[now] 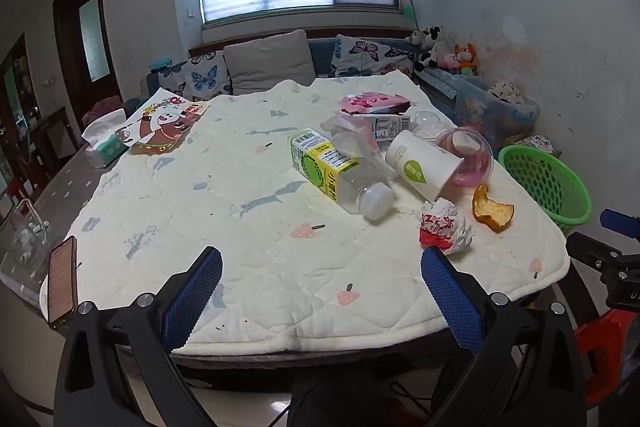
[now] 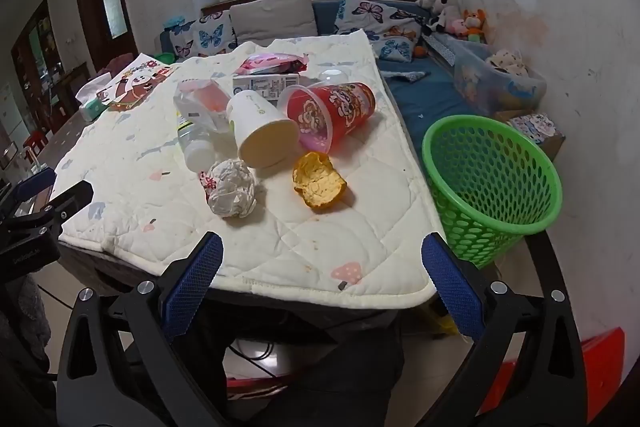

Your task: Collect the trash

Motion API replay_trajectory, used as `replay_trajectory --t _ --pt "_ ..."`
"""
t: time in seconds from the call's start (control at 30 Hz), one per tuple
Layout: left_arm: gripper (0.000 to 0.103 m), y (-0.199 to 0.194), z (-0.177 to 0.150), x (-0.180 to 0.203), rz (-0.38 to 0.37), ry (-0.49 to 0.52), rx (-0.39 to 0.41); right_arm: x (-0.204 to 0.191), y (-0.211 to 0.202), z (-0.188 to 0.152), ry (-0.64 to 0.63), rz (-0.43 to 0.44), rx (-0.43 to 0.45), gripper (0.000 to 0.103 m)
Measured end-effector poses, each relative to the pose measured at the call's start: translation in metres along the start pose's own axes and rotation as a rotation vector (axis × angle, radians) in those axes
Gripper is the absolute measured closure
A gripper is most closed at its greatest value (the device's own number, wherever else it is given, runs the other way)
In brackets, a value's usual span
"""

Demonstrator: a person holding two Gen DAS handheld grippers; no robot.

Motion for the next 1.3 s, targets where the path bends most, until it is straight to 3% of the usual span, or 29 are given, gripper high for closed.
replay_trajectory --t 1.3 --pt "0.006 0.0018 0.0008 0.0024 -0.003 0.013 0.006 -0.0011 0.0063 0.0038 -0.005 -0.001 -0.007 0.004"
Point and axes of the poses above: each gripper's, at about its wrist camera, not at the fingertips, and y roughly the way its jaws point, x to its right, z to its top, the point moved 4 cm from there along y, roughly the way its jaws point, and after that the axes turned 4 degrees about -y, right-handed, at the moved point
